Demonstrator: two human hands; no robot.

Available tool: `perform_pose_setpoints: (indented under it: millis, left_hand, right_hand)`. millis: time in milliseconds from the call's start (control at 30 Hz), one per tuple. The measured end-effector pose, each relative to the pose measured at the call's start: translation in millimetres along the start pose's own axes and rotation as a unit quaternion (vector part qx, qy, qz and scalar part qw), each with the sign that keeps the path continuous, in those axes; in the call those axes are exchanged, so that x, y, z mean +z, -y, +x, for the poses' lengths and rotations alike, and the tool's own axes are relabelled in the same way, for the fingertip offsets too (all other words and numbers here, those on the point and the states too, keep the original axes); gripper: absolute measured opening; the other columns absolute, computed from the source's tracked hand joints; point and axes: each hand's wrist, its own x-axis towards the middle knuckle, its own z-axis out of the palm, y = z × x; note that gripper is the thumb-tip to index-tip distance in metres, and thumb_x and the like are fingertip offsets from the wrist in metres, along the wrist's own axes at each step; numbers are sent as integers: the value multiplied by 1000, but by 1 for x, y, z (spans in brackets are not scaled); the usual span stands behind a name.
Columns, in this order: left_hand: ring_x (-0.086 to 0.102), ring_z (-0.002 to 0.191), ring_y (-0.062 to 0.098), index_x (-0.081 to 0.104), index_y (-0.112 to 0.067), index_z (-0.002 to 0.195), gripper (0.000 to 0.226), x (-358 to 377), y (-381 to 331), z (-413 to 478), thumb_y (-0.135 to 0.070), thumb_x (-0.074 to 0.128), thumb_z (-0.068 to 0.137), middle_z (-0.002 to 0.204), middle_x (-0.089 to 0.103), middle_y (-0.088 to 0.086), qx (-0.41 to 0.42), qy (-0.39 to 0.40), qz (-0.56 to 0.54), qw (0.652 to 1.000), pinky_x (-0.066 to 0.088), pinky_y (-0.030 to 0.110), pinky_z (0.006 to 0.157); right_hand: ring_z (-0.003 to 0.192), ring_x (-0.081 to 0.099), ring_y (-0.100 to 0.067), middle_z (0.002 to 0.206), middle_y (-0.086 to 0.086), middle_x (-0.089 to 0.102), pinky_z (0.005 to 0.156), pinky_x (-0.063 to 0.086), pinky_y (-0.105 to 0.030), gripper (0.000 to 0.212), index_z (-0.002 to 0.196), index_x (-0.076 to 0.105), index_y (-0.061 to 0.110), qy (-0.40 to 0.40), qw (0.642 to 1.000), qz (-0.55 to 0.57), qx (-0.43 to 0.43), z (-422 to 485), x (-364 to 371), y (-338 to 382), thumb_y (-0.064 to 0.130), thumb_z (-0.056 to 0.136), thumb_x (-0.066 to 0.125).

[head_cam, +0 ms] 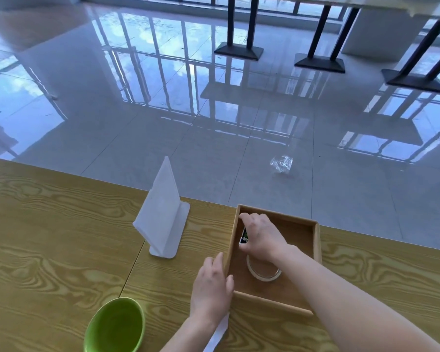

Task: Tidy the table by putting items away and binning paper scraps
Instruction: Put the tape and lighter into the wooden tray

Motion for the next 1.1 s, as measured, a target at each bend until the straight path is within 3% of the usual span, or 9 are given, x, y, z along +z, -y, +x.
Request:
perform_pose_setpoints:
  millis: [200,333,433,533,633,733,867,1100]
  left_hand:
    - [54,107,12,42,-21,142,47,7,4,0,-24,47,95,117,55,-4,-22,14,-18,999,44,23,91]
    - [55,103,12,44,-20,141,46,9,6,3,-22,47,95,113,56,-3,-17,17,-22,999,44,24,88]
    - [55,101,12,45,-21,140,46,8,6,3,-23,48,95,110,56,-4,-15,15,-30,999,45,24,85]
    - [55,97,12,46,-21,139,45,9,7,1,-23,48,94,106,55,-5,-11,10,-34,999,45,24,83]
    - [56,98,12,46,-21,140,46,10,6,0,-22,49,94,106,56,-5,-13,4,-36,999,46,24,84]
    - [56,97,12,47,-21,140,46,11,6,1,-21,49,94,105,56,-4,-21,5,-38,999,47,25,83]
    - [55,94,10,48,-21,139,45,8,6,-1,-22,49,95,101,54,-6,-20,11,-39,999,45,22,81]
    - [55,95,10,48,-21,138,42,8,7,-1,-21,49,96,103,55,-6,-9,12,-39,999,46,22,82]
  right_hand:
    - [103,45,-22,107,0,54,92,43,-30,44,112,51,20,-15,999,35,22,11,12,1,21,72,66]
    - [117,46,-27,125,-3,55,100,41,-31,64,129,46,19,-15,998,62,12,6,14,-3,24,70,71]
    - [141,30,-27,152,-7,38,115,28,-35,91,147,33,17,-35,992,119,36,-8,12,-10,37,71,79]
    - [145,22,-24,156,-6,30,118,23,-36,103,151,26,18,-59,989,109,79,-31,12,-25,56,70,77]
    - [146,15,-26,159,-7,22,118,21,-39,114,153,20,21,-18,993,33,111,-57,20,-35,74,63,68]
    - [144,17,-25,159,-3,22,118,25,-39,111,153,19,23,-3,996,-6,90,-71,33,-35,69,66,70]
    - [139,24,-24,154,-4,31,116,28,-35,95,151,25,20,-45,995,-2,89,-64,33,-40,51,74,72]
    - [142,24,-28,156,-7,31,116,27,-38,98,151,24,18,-45,990,32,132,-35,19,-43,49,74,76]
